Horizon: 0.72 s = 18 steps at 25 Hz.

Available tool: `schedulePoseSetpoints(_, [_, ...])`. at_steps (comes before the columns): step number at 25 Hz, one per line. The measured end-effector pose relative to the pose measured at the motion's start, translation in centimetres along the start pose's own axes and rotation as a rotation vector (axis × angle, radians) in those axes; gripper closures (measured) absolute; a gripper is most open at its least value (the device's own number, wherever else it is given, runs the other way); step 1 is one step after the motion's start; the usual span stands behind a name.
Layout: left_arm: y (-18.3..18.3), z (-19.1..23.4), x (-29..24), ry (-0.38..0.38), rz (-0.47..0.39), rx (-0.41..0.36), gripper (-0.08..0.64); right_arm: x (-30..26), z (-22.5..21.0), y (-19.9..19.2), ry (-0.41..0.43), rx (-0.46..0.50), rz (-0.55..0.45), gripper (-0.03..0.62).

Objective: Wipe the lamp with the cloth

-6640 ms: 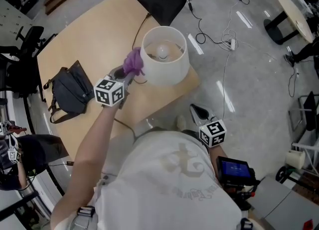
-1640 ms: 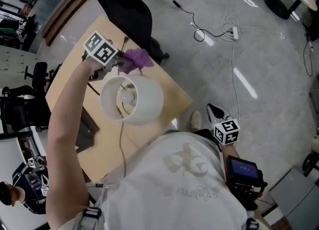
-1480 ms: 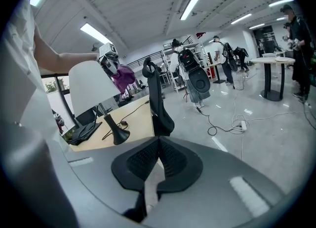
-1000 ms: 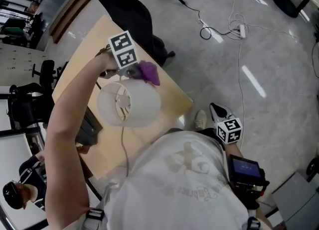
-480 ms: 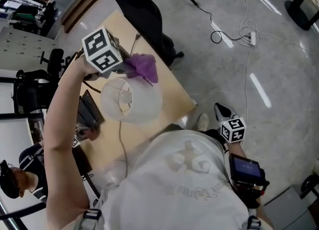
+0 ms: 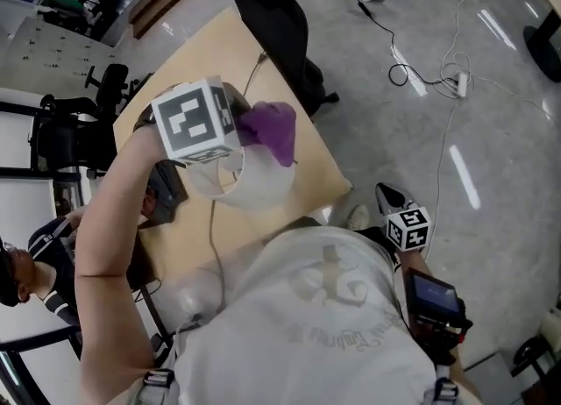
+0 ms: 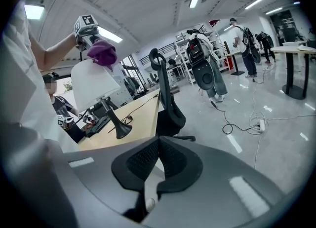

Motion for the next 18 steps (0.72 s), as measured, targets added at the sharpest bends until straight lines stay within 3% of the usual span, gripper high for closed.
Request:
schedulePoseSetpoints(4, [0.4,0.0,-3.3,-0.073,0.176,-0.074,0.482,-0.3,0.3,0.5,0.018,0.002,-0.011,0.578])
schedulePoseSetpoints(7, [1.4,-0.1,-5.8,-0.111,0.242,-0.125,0.482,-0.2,0.1,-0.1,0.011,-0.018,-0.017,0.578])
schedulePoseSetpoints(15, [2.5,-1.3,-11.0,-0.107,0.31,-0.214,0.482,0.3,-0.4,-1.4,-0.031,-0.06,-0.015,0.578])
schedulePoseSetpoints(18, [3.0,-1.4,-11.6,-0.101,0.286,-0.218,0.482,0.3,-0.2,-1.5,-0.03,-0.063,-0.016,0.578])
Point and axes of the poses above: the fingertips, and each gripper's own axes: x backward along the fingers, z to its left, y out of its top, the point moved 10 cm from there along x, backward along the fingers, and after that the axes turned 14 degrees about y, right-handed, at the moved point
